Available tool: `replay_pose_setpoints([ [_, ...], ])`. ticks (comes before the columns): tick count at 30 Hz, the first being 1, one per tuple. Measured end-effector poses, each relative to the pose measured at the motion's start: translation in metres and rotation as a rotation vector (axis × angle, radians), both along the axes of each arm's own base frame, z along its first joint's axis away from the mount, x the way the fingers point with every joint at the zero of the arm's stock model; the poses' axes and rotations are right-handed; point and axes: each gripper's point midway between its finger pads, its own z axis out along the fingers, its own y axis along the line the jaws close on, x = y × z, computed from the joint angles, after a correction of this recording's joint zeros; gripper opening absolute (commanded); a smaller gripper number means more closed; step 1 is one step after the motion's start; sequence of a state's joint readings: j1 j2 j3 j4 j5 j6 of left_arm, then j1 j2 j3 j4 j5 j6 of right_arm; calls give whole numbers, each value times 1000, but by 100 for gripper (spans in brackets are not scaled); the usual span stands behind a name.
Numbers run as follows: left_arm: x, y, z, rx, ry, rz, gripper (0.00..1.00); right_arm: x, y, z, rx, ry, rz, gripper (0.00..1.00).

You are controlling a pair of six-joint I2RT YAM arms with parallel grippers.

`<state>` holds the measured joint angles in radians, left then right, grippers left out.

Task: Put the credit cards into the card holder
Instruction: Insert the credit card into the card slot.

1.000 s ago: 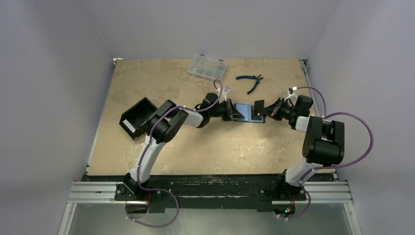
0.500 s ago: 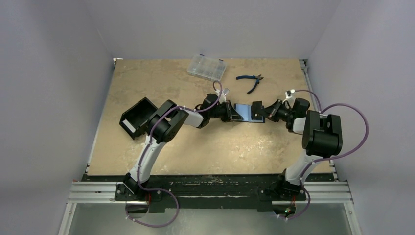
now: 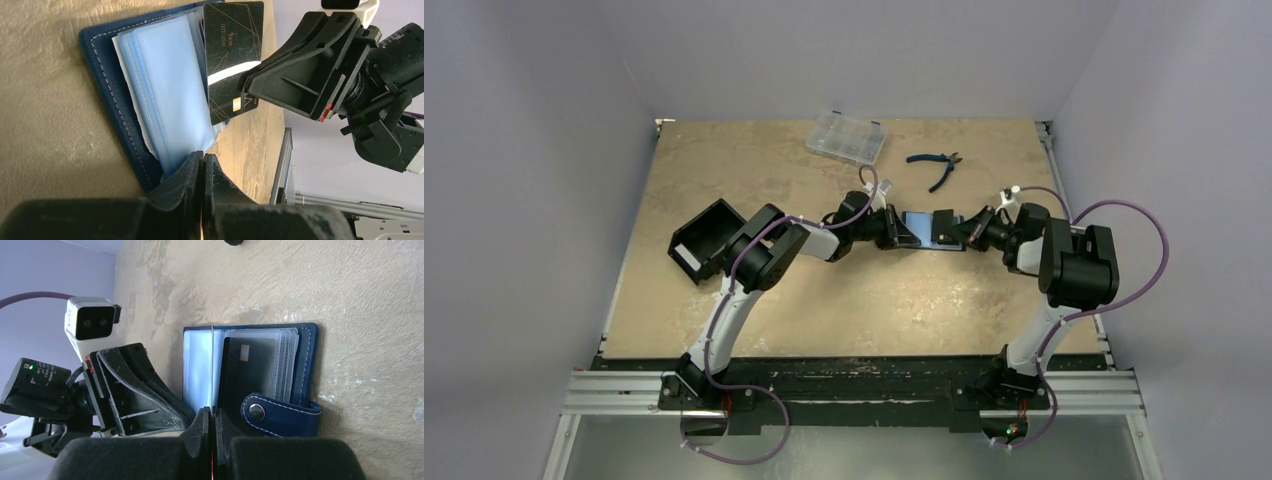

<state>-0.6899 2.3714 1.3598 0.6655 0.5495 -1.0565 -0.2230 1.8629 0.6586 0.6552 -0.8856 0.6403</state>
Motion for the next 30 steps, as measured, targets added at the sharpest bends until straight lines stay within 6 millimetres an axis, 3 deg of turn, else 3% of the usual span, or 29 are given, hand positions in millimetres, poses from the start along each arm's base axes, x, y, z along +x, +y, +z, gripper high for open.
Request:
replay_pose_setpoints([
  [30, 0, 0, 1, -4, 8, 1, 0, -15, 11, -10, 68, 84, -2, 0],
])
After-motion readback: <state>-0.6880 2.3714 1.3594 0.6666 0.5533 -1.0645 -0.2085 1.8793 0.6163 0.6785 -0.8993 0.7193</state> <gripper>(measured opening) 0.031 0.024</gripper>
